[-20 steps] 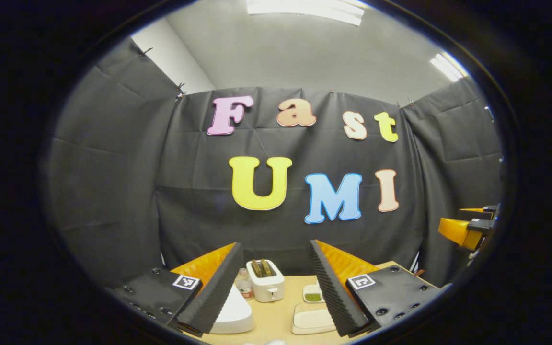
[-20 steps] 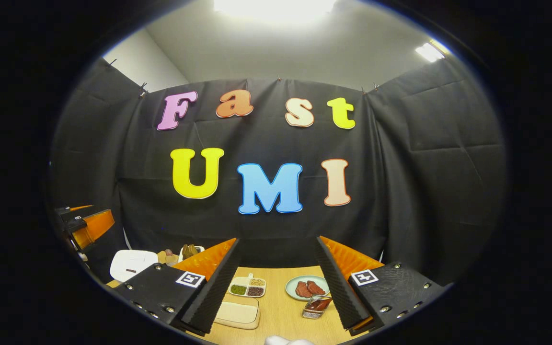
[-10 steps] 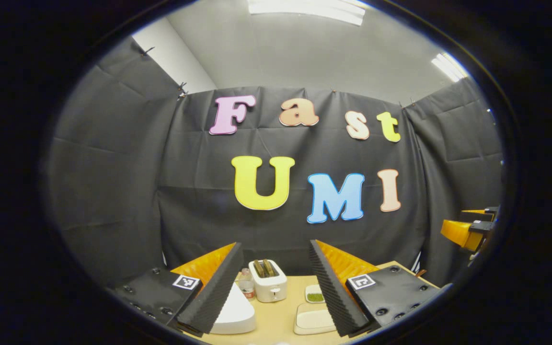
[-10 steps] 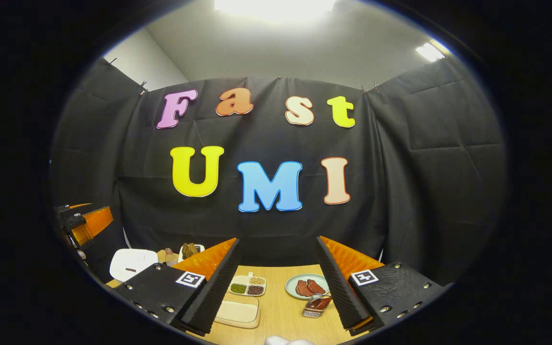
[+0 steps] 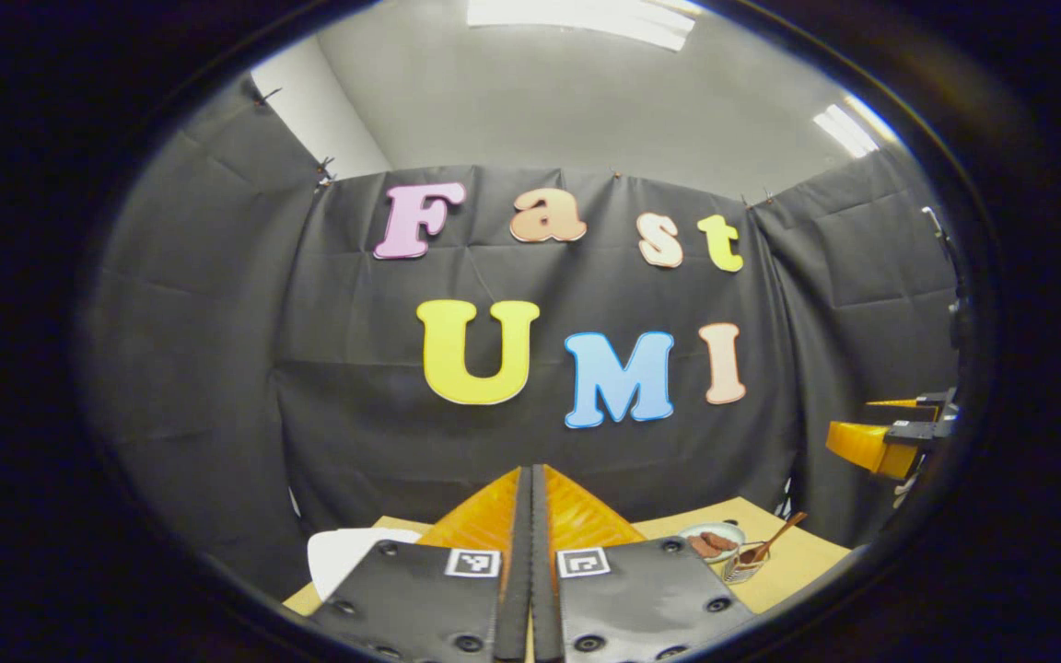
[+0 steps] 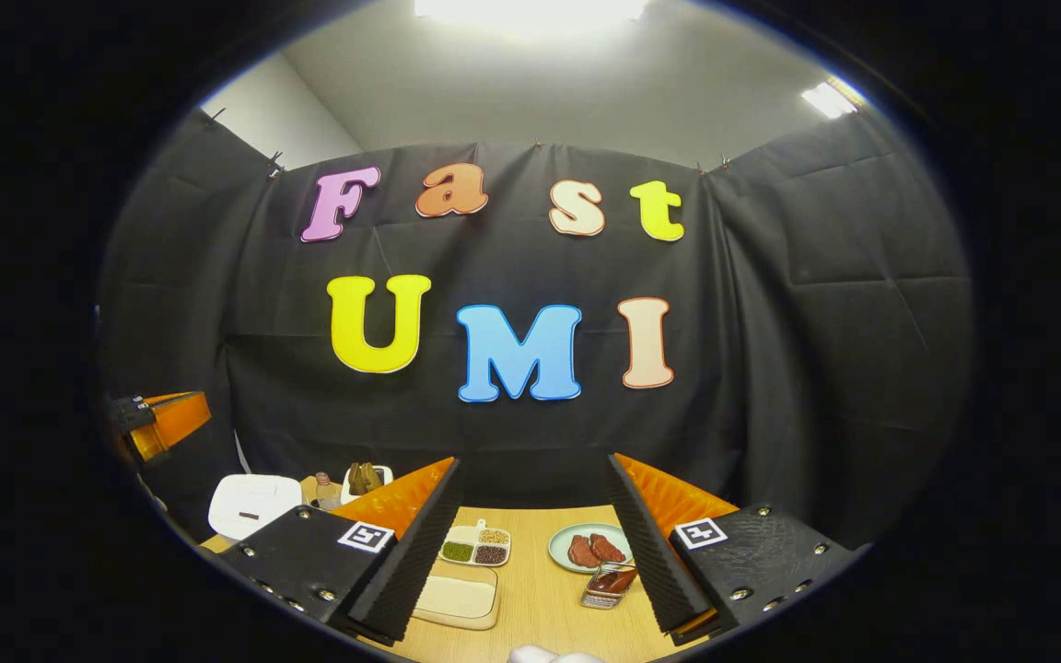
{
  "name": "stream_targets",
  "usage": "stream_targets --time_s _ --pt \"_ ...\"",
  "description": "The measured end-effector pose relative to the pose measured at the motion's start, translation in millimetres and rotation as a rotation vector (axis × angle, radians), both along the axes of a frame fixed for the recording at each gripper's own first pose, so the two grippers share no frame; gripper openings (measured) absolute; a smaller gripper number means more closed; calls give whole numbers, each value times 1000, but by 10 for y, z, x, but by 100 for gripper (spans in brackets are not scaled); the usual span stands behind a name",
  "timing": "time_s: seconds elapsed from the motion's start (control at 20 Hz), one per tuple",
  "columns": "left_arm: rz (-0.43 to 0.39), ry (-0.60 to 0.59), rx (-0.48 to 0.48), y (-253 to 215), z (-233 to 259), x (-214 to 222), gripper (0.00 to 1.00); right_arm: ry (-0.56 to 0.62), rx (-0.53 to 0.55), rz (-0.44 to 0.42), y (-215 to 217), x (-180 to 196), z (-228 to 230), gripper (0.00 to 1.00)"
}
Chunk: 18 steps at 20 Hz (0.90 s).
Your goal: Close the left gripper, press the button to open the rice cooker; take a wooden spoon from the chopstick holder with the right hand, scoop a spoonful of rice and pour it into the rice cooker, then put the wooden spoon back into the chopstick holder.
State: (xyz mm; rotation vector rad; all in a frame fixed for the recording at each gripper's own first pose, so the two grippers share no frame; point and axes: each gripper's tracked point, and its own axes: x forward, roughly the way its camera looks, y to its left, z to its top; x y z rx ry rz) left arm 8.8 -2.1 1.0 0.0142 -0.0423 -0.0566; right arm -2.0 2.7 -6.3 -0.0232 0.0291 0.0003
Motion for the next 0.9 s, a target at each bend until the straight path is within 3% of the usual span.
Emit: stream_targets --time_s 0.1,0.5,0.6,0.65,0.9 --pt "21 1 13 35 -14 45 11 4 -6 -2 -6 6 -16 95" --pt "221 55 29 829 -433 461 5 38 -44 -14 -22 71 -78 95" --pt "283 103 16 1110 -726 594 5 47 -58 -15 -15 86 -91 95" --pt "301 137 -1 1190 -934 663 10 49 -65 -17 -16 90 -102 95" --pt "435 297 10 1704 -1944 926 8 86 -103 -30 -90 115 -204 95"
